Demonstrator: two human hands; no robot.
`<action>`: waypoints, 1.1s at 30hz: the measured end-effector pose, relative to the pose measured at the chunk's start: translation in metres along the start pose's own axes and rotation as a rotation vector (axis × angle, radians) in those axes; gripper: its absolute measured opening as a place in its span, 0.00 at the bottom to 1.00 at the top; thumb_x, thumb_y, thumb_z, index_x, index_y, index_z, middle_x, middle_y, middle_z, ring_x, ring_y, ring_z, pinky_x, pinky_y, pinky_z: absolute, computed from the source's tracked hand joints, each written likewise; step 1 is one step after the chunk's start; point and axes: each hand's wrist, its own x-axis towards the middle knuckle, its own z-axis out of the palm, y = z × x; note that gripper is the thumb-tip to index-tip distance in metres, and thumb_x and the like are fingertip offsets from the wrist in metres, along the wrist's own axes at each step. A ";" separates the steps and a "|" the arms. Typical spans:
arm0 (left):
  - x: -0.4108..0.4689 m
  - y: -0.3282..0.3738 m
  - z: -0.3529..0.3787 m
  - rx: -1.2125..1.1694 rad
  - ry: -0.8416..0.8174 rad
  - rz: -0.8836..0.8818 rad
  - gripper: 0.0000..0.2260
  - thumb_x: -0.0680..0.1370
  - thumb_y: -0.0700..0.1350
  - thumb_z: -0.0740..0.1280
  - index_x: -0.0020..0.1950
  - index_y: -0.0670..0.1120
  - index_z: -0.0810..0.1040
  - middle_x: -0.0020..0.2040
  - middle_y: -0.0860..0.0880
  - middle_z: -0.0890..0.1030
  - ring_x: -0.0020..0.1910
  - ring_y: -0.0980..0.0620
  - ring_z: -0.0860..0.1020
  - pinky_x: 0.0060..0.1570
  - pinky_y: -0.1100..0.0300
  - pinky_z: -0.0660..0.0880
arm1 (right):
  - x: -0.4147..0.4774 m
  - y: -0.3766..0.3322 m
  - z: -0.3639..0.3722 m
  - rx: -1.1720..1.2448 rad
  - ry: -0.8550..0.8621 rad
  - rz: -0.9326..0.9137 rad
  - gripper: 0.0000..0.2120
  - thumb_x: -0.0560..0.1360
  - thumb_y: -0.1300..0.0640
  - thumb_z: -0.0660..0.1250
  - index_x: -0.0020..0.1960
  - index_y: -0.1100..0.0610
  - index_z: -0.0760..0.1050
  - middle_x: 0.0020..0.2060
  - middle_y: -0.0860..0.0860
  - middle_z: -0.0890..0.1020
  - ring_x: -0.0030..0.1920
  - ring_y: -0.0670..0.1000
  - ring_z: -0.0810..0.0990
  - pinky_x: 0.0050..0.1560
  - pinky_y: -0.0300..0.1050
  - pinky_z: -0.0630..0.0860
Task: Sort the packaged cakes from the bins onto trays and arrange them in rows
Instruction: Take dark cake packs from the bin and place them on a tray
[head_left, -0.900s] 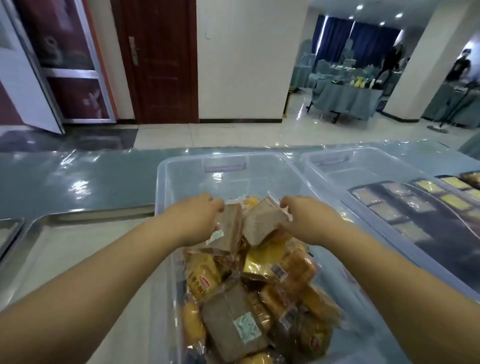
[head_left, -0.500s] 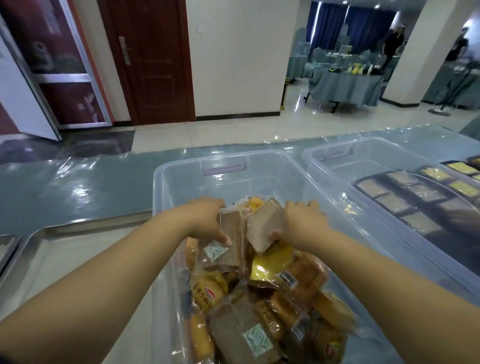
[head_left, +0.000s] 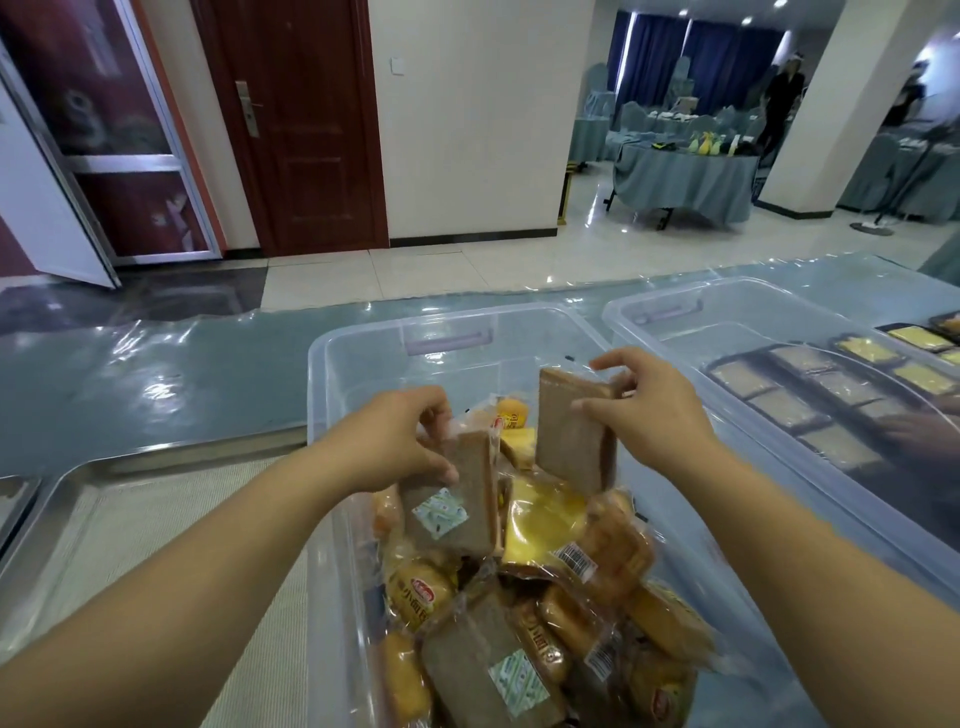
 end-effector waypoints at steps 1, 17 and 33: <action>-0.001 0.002 -0.002 -0.075 0.033 0.014 0.14 0.67 0.46 0.77 0.45 0.51 0.74 0.46 0.56 0.76 0.45 0.57 0.77 0.44 0.59 0.77 | -0.002 -0.003 -0.004 0.063 0.000 -0.013 0.18 0.70 0.55 0.75 0.56 0.49 0.73 0.37 0.47 0.76 0.38 0.43 0.75 0.30 0.33 0.68; 0.022 0.045 0.016 -0.235 0.234 0.132 0.12 0.72 0.50 0.72 0.52 0.52 0.72 0.57 0.50 0.68 0.55 0.54 0.72 0.47 0.66 0.70 | -0.013 -0.011 0.004 0.187 -0.392 -0.059 0.31 0.66 0.63 0.77 0.65 0.54 0.69 0.51 0.50 0.77 0.50 0.52 0.81 0.44 0.48 0.83; 0.059 -0.003 0.036 0.585 -0.203 -0.057 0.29 0.71 0.53 0.74 0.68 0.46 0.69 0.63 0.45 0.71 0.62 0.45 0.70 0.58 0.54 0.69 | -0.005 -0.001 -0.001 -0.236 -0.140 -0.055 0.37 0.71 0.57 0.70 0.75 0.51 0.55 0.51 0.52 0.78 0.48 0.53 0.78 0.51 0.53 0.79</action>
